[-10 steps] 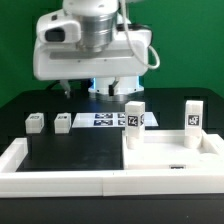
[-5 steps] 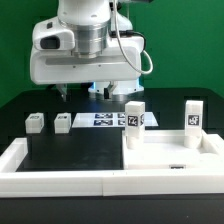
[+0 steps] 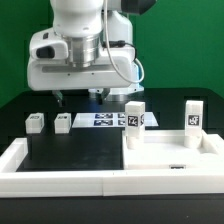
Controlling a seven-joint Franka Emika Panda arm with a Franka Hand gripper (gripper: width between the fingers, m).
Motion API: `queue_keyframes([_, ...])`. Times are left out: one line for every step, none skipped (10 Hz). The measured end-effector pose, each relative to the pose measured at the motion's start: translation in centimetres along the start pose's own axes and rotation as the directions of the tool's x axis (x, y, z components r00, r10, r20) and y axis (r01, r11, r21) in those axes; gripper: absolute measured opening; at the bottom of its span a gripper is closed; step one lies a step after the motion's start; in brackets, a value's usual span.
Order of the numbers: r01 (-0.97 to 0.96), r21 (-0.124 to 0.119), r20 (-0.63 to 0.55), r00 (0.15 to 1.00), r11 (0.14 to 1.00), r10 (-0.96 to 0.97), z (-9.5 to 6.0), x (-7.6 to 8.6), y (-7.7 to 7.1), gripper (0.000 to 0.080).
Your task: Assemble square table
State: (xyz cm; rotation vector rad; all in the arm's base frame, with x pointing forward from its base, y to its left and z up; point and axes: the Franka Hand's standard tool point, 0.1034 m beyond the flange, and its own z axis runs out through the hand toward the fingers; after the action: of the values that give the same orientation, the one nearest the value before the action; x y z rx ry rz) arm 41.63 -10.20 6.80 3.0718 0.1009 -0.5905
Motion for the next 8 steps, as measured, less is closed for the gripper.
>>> queue_keyframes([0.0,0.004,0.006,1.0,1.0,0.0,0.5,-0.5,0.7,0.0649])
queue_keyframes([0.004,0.006,0.011,1.0,1.0,-0.004,0.8,-0.7,1.3,0.0649])
queue_keyframes([0.006,0.007,0.014,1.0,1.0,-0.006,1.0,-0.8,1.5,0.0649])
queue_keyframes([0.009,0.006,0.014,1.0,1.0,-0.009,1.0,-0.7,1.4,0.0649])
queue_keyframes([0.01,0.006,0.015,1.0,1.0,-0.01,1.0,-0.7,1.4,0.0649])
queue_keyframes([0.009,0.006,0.016,1.0,1.0,-0.009,1.0,-0.8,1.4,0.0649])
queue_keyframes([0.02,0.006,0.017,1.0,1.0,-0.02,1.2,-0.8,1.5,0.0649])
queue_keyframes([0.08,0.006,0.019,0.997,0.997,-0.08,1.6,-0.9,2.4,0.0649])
